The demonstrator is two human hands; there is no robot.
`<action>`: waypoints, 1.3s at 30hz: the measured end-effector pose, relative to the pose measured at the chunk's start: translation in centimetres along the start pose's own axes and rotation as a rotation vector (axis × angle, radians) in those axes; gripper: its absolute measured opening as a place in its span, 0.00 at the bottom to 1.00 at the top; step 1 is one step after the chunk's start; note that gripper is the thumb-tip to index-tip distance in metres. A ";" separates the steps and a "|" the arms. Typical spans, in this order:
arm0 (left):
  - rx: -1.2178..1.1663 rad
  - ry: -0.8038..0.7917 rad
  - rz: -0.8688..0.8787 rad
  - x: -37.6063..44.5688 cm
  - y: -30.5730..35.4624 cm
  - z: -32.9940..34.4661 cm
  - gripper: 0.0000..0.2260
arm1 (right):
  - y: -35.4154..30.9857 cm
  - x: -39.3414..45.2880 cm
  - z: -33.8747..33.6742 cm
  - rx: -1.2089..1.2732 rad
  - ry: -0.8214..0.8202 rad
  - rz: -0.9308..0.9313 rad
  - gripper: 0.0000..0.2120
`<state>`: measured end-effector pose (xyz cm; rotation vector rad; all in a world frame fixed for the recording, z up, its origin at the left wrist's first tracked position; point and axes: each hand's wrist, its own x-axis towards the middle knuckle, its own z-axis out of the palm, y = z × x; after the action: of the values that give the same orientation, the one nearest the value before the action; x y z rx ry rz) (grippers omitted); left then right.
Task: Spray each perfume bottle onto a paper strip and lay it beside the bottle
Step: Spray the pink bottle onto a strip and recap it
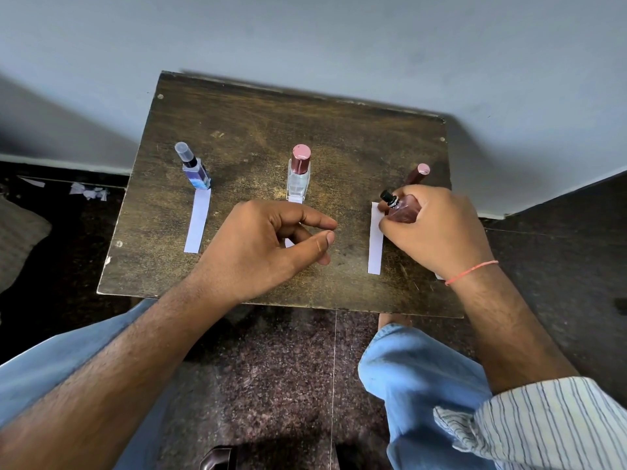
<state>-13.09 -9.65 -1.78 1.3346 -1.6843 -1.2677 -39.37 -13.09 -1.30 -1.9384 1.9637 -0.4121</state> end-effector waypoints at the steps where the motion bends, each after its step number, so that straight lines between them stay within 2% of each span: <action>1: 0.001 -0.002 0.001 0.0 0.0 0.0 0.06 | 0.0 -0.1 -0.1 -0.004 0.004 -0.006 0.09; 8: -0.005 -0.004 -0.002 0.1 -0.2 0.1 0.06 | 0.0 -0.1 -0.5 0.060 0.128 0.022 0.09; 15: -0.005 -0.005 0.010 0.0 -0.3 0.0 0.06 | 1.2 0.9 -1.2 0.129 0.318 0.206 0.13; 20: 0.012 -0.001 -0.009 0.0 0.3 0.2 0.06 | 1.4 1.1 -0.8 0.193 0.288 0.246 0.15; 26: -0.003 -0.002 -0.029 0.3 0.7 0.6 0.07 | 1.5 1.7 -0.8 0.177 0.331 0.290 0.18; 33: -0.029 -0.024 -0.017 0.6 1.5 0.7 0.08 | 1.7 2.9 -0.4 0.146 0.290 0.295 0.19; 36: -0.057 -0.023 -0.026 0.6 1.4 0.8 0.10 | 0.9 2.2 -0.9 0.226 0.271 0.214 0.15; 39: -0.009 0.015 0.020 0.7 1.3 1.1 0.17 | -0.1 0.7 -1.6 0.449 0.090 0.043 0.09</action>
<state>-14.66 -9.95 -1.00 1.3161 -1.6762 -1.2497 -39.99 -13.85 0.18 -1.6131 1.7694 -0.8586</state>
